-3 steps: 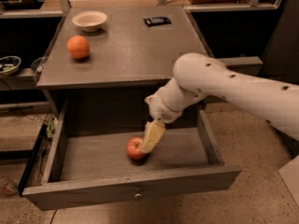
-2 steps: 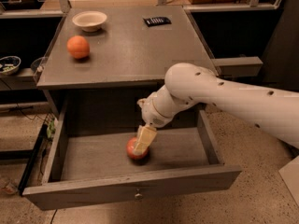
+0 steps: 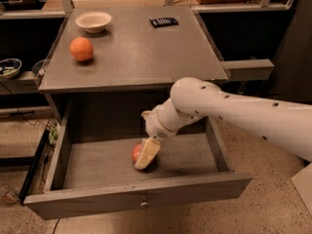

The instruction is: Pick apple from top drawer and place on counter

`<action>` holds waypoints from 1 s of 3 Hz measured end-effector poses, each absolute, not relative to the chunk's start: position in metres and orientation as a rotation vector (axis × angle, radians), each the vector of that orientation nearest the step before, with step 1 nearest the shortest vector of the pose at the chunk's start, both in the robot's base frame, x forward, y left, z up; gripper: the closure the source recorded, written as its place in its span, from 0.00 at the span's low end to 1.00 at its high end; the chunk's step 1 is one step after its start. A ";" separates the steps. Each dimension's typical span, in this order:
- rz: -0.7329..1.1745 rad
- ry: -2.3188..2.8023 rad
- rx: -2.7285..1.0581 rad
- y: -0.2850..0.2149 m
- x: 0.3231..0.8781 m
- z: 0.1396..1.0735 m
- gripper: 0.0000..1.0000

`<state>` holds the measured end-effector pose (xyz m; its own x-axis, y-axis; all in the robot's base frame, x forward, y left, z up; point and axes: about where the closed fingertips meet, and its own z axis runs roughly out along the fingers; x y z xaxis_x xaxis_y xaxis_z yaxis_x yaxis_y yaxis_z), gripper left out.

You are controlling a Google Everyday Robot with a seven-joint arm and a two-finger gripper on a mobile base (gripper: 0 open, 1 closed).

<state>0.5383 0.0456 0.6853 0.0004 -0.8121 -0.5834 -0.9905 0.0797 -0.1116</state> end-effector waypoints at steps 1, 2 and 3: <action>0.476 1.862 -1.765 0.050 0.538 0.674 0.00; 0.512 1.861 -1.742 0.060 0.544 0.652 0.00; 0.512 1.861 -1.742 0.060 0.544 0.652 0.00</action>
Offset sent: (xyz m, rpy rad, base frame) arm 0.0082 0.0140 -0.0382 0.0415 0.0211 -0.0220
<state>0.5437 0.0604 0.6521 -0.0229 -0.7889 -0.6141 -0.9921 0.0939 -0.0836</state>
